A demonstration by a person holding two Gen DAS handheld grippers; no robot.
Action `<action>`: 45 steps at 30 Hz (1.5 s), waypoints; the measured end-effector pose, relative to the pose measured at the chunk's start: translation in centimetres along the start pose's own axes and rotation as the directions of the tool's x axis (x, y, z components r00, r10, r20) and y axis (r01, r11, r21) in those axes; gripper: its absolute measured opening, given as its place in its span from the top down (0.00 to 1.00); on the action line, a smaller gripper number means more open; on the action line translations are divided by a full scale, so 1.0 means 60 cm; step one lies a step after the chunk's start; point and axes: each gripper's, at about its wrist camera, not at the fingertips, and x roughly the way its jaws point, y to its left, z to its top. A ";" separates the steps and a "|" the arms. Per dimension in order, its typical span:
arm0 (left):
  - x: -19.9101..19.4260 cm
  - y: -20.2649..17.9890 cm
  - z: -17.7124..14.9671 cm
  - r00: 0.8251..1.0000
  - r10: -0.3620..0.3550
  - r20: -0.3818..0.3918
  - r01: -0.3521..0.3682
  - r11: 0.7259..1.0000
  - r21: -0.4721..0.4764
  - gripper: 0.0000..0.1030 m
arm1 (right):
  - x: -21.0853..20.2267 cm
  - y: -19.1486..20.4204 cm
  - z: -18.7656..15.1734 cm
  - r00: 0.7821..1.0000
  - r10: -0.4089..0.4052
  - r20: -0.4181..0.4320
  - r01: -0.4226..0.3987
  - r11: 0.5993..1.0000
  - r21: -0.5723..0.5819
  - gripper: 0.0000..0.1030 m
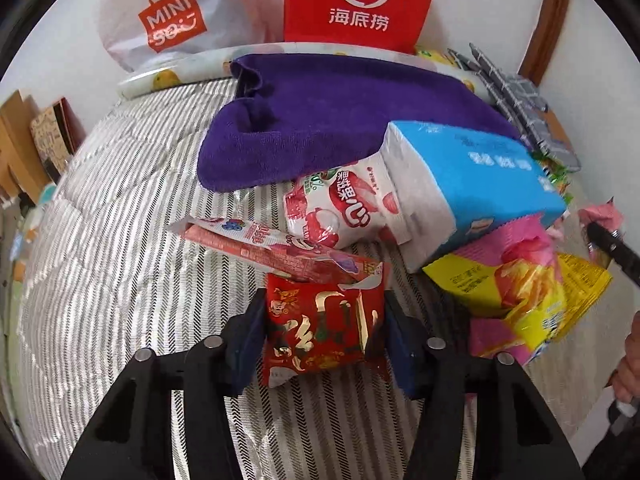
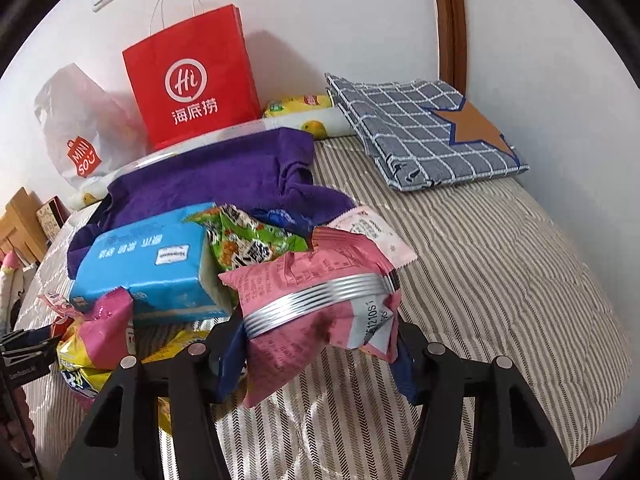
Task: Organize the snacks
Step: 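Carry the red candy with the left tool while the right tool carries the pink pack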
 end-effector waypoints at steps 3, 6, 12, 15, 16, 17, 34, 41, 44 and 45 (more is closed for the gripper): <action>-0.009 0.008 0.003 0.999 -0.041 -0.003 0.041 0.999 -0.024 0.52 | -0.010 0.000 0.004 1.000 0.009 0.017 -0.009 1.000 0.003 0.45; -0.025 0.011 0.007 0.999 -0.053 0.014 0.053 0.998 -0.023 0.52 | -0.023 0.002 0.011 0.999 0.011 0.038 -0.011 1.000 -0.002 0.45; -0.056 0.007 0.045 0.996 -0.059 0.060 0.060 0.998 -0.009 0.52 | -0.038 0.006 0.040 0.998 0.010 0.057 -0.009 1.000 -0.012 0.45; -0.073 0.003 0.072 0.994 -0.062 0.092 0.062 0.998 0.003 0.52 | -0.042 0.014 0.063 0.997 0.022 0.070 -0.021 1.000 -0.019 0.45; -0.076 0.002 0.080 0.993 -0.065 0.098 0.065 0.998 0.005 0.52 | -0.042 0.020 0.074 0.997 0.028 0.075 -0.027 0.999 -0.023 0.45; -0.078 0.000 0.089 0.992 -0.070 0.102 0.070 0.998 0.008 0.52 | -0.042 0.024 0.084 0.996 0.033 0.079 -0.031 0.999 -0.028 0.45; -0.041 -0.012 0.274 0.984 -0.064 0.164 0.058 0.997 0.043 0.52 | 0.047 0.122 0.250 0.983 0.134 0.125 -0.118 0.985 -0.126 0.45; 0.020 0.000 0.325 0.989 -0.061 0.134 0.055 0.997 0.046 0.52 | 0.134 0.142 0.285 0.984 0.157 0.083 -0.143 0.978 -0.154 0.45; 0.052 0.002 0.344 0.992 -0.059 0.116 0.054 0.997 0.048 0.51 | 0.174 0.143 0.290 0.987 0.154 0.048 -0.145 0.977 -0.155 0.45; 0.058 0.002 0.347 0.992 -0.060 0.113 0.055 0.997 0.049 0.51 | 0.183 0.143 0.290 0.987 0.154 0.039 -0.146 0.977 -0.154 0.45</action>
